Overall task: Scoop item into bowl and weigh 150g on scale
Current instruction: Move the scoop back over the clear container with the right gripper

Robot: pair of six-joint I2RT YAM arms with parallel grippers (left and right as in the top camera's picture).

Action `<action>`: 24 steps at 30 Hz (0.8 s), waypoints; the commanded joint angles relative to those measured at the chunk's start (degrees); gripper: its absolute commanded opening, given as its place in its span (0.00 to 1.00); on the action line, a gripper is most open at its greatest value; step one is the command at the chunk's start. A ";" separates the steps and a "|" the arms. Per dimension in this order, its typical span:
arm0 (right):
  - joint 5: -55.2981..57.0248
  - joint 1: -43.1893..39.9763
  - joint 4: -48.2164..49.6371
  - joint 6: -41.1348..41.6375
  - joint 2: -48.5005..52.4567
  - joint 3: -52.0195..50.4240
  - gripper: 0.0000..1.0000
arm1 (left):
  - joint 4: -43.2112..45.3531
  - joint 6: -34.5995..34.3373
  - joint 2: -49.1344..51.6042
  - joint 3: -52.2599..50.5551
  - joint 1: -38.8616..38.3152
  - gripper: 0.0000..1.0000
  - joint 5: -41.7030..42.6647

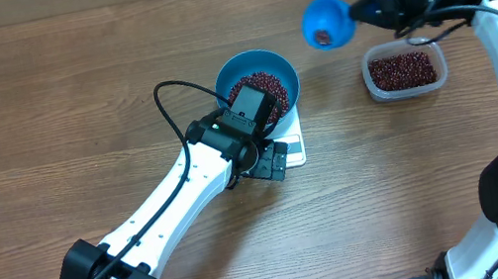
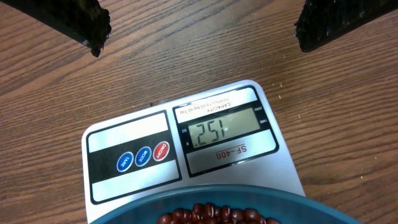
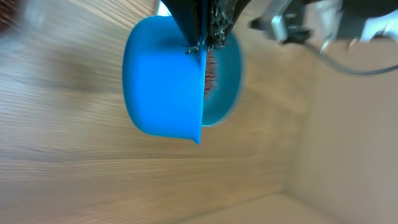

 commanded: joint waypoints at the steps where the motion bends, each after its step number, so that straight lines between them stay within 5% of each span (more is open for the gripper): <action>1: 13.29 -2.36 -2.29 0.37 -0.26 1.53 0.04 | 0.04 -0.55 -1.14 -0.55 -0.22 1.00 -0.61; 6: 32.63 -3.17 -5.29 0.39 -0.26 0.15 0.04 | 0.04 -0.55 -1.14 -0.55 -0.22 0.99 -0.61; 24: 62.93 4.15 -4.02 0.09 -0.28 -4.57 0.04 | 0.04 -0.55 -1.14 -0.55 -0.22 1.00 -0.61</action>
